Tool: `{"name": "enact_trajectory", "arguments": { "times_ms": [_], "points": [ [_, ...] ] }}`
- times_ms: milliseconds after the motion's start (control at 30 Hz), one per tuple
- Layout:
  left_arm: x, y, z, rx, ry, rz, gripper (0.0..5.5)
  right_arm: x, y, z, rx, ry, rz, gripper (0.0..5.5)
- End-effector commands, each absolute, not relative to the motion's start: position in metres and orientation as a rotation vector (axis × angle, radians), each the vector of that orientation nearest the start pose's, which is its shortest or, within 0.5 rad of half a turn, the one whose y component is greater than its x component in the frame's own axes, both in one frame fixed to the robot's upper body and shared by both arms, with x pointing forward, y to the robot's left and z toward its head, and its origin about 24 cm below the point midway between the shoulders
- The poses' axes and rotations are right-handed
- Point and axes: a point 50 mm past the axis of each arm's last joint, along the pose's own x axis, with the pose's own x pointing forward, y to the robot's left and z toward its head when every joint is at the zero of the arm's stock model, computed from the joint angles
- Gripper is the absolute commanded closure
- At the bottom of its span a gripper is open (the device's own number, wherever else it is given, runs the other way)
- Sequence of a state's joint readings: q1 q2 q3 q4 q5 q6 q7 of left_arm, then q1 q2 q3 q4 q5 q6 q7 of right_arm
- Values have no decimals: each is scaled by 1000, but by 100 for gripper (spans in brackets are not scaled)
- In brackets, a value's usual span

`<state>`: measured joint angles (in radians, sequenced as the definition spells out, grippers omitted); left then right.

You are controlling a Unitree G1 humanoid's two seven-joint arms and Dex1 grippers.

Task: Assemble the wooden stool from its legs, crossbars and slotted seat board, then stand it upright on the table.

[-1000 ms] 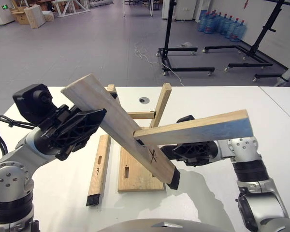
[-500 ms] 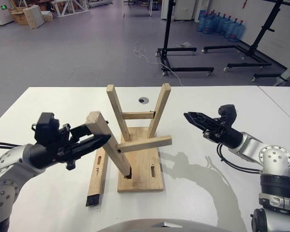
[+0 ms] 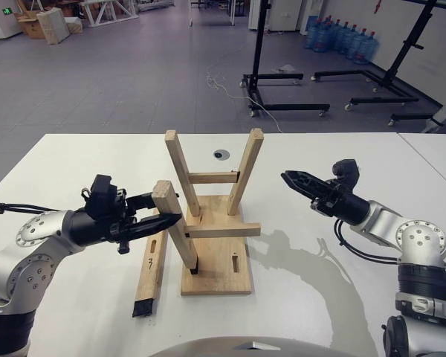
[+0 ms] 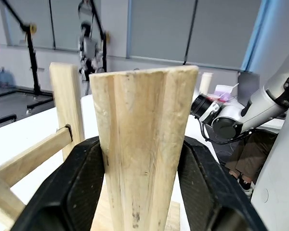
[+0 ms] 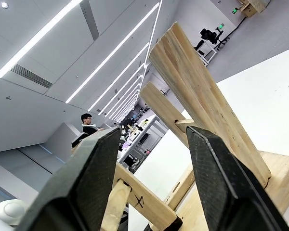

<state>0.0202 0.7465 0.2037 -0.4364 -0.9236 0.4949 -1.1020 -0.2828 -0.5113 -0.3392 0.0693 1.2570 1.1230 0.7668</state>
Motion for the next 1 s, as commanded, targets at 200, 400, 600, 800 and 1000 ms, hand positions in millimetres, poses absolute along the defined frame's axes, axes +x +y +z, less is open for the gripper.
{"name": "enact_trajectory", "arguments": {
  "times_ms": [200, 400, 600, 800, 1000],
  "points": [
    [171, 188, 128, 64, 157, -1279, 338, 251, -208, 122, 908, 329, 1037, 301],
    [158, 187, 130, 50, 215, -1220, 338, 248, -204, 122, 907, 366, 1055, 301],
    [167, 197, 149, 112, 189, -1141, 226, 250, -203, 120, 916, 366, 1036, 301],
    [140, 212, 146, 144, 273, -1124, 160, 248, -204, 117, 919, 364, 1017, 301],
    [121, 227, 135, 91, 308, -1001, 160, 246, -203, 112, 929, 356, 996, 301]
  ]
}}
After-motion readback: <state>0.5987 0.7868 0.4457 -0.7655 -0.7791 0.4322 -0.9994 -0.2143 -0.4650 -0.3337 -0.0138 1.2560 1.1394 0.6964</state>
